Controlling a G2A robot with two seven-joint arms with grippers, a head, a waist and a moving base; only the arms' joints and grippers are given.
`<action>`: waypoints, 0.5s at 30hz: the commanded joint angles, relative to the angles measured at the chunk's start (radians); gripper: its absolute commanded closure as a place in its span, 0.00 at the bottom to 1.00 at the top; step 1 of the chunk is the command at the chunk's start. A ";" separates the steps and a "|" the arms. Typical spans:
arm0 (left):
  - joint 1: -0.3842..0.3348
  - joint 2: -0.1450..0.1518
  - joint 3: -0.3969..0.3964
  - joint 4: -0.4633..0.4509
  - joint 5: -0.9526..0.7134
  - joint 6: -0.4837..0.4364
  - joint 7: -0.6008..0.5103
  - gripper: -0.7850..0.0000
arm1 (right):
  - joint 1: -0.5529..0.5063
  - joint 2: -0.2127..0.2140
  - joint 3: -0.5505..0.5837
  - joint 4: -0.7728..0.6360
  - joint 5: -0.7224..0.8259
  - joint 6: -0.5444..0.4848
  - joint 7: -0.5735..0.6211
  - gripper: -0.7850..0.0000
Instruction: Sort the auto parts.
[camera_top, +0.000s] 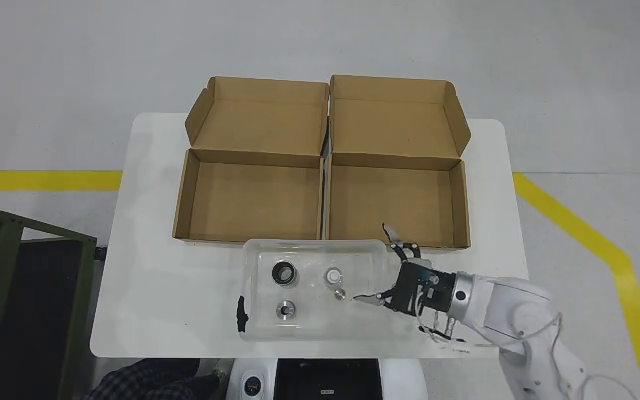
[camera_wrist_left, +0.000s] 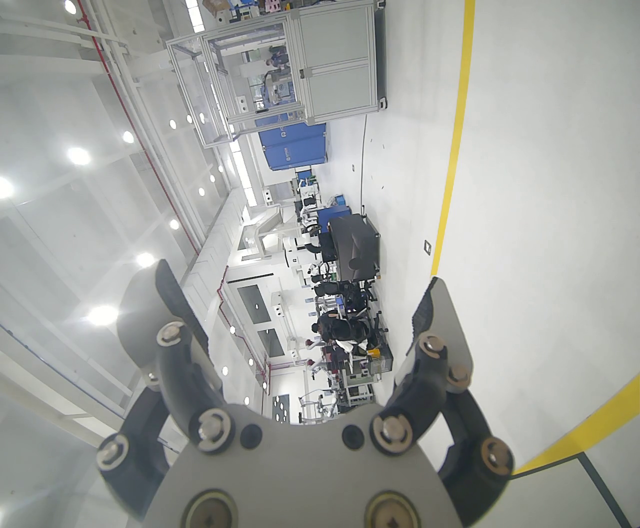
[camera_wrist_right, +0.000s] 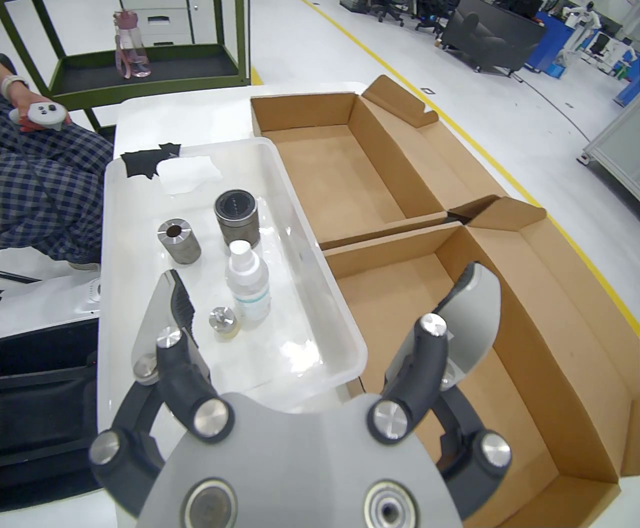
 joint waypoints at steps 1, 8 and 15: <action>0.000 0.000 0.000 0.000 0.000 0.000 0.000 0.00 | 0.008 0.000 -0.032 -0.001 -0.007 -0.002 0.013 0.00; 0.000 0.000 0.000 0.000 0.000 0.000 0.000 0.00 | 0.036 0.000 -0.119 0.010 -0.032 0.007 0.031 0.00; 0.000 0.000 0.000 0.000 0.000 0.000 0.000 0.00 | 0.064 0.000 -0.176 0.043 -0.056 0.035 0.040 0.00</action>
